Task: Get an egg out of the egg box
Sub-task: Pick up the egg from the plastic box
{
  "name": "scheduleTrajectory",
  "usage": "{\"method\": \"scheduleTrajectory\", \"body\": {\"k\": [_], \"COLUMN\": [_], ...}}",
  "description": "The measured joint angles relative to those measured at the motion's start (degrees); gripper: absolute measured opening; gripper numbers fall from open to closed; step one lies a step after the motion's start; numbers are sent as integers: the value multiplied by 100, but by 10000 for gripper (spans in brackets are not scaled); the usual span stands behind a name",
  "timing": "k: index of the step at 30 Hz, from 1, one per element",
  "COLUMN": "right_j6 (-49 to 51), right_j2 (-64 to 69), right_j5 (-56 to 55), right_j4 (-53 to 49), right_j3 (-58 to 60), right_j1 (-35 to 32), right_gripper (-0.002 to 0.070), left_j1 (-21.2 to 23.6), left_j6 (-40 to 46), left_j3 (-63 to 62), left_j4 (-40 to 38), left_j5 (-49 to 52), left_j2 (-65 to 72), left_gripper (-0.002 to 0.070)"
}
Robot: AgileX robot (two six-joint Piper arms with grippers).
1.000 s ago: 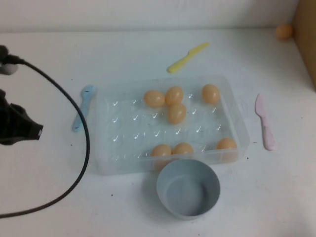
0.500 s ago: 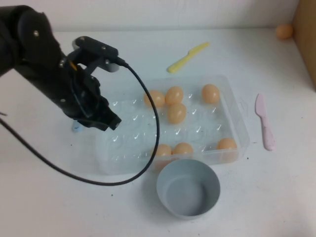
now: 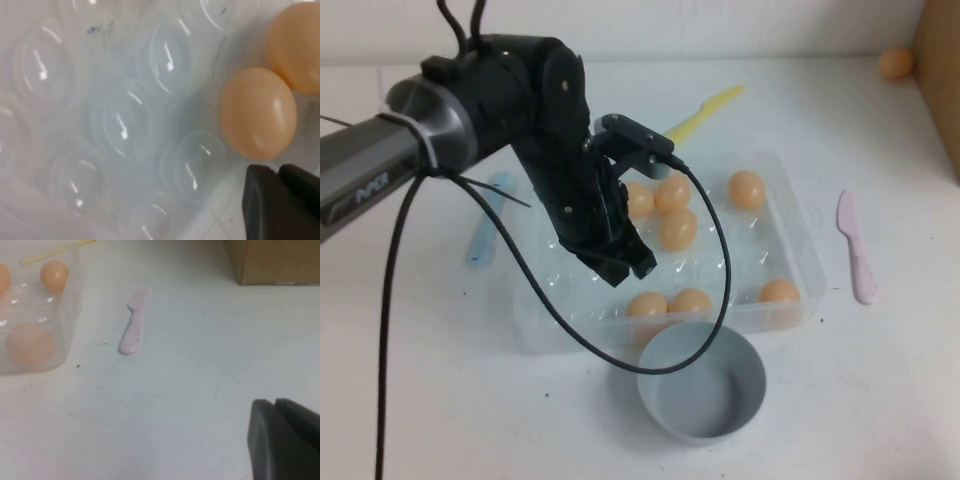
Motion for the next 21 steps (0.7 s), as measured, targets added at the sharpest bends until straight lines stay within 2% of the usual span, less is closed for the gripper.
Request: {"method": "scheduleTrajectory", "body": {"k": [3, 6, 8, 10, 14, 21], "right_j6": [0, 0, 0, 0, 0, 0], "right_j2": [0, 0, 0, 0, 0, 0], "right_j5": [0, 0, 0, 10, 10, 10], "right_j4": [0, 0, 0, 0, 0, 0], "right_j3": [0, 0, 0, 0, 0, 0], "right_j1": [0, 0, 0, 0, 0, 0], "right_gripper": [-17, -17, -17, -17, -17, -17], "left_j1": [-65, -87, -87, -90, -99, -158], "left_j6": [34, 34, 37, 46, 35, 24], "left_j3": [-117, -153, -162, -162, -162, -162], "left_j4": [0, -10, -10, -10, -109, -186], "left_j5": [25, 48, 48, 37, -63, -230], "left_j2": [201, 327, 379, 400, 452, 490], "left_gripper": [106, 256, 383, 441, 480, 487]}}
